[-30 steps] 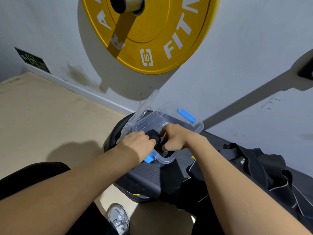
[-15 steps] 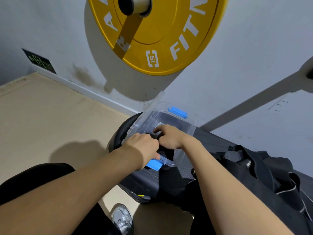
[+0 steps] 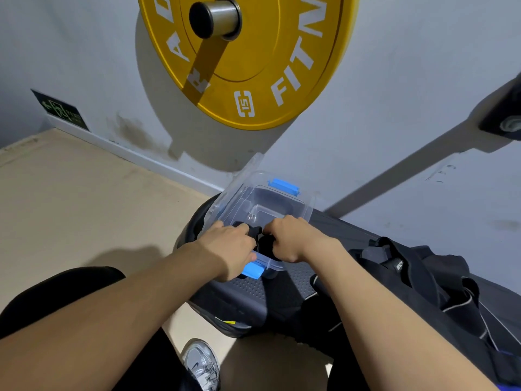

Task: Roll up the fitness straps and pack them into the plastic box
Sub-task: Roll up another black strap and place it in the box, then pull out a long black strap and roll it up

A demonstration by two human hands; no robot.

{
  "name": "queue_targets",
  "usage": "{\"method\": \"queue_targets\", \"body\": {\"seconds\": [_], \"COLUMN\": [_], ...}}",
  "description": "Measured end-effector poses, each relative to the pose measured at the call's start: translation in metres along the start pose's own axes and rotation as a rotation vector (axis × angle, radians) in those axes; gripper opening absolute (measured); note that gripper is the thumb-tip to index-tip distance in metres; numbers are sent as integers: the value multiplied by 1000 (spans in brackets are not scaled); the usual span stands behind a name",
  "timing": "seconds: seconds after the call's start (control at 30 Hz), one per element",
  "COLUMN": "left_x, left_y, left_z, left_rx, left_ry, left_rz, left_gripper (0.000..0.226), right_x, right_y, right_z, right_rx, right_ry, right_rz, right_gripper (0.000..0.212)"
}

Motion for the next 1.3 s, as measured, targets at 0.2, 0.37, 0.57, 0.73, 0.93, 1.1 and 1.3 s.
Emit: {"method": "queue_targets", "body": {"seconds": [0.2, 0.37, 0.57, 0.73, 0.93, 1.1, 1.3], "left_x": [13, 15, 6, -17, -58, -83, -90], "left_y": [18, 31, 16, -25, -44, -62, -94], "left_z": [-24, -85, -172, -228, -250, -225, -220], "left_rx": [36, 74, 84, -62, -65, 46, 24], "left_ry": [-66, -186, -305, -312, -160, 117, 130], "left_rz": [-94, -164, -51, 124, -13, 156, 144], "left_gripper": [7, 12, 17, 25, 89, 107, 61], "right_x": [50, 130, 228, 278, 308, 315, 317], "right_y": [41, 40, -10, -52, -87, -104, -117], "right_z": [-23, -69, -131, -158, -154, -154, -160], "right_rx": [-114, -137, -86, -90, -29, -123, -119], "right_ry": [13, -32, -268, -429, -428, -367, -380], "right_rz": [-248, -268, -35, 63, 138, 161, 241], "right_gripper": [49, 36, 33, 27, 17, 30, 33]}}
Point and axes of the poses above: each hand's wrist, its own x-axis away from the middle knuckle, its own y-axis out of the back of the hand, z = x × y, the point moved 7 cm from there along -x, towards the middle knuckle, and after that the axes turned 15 degrees about x, right-handed, at the moved point
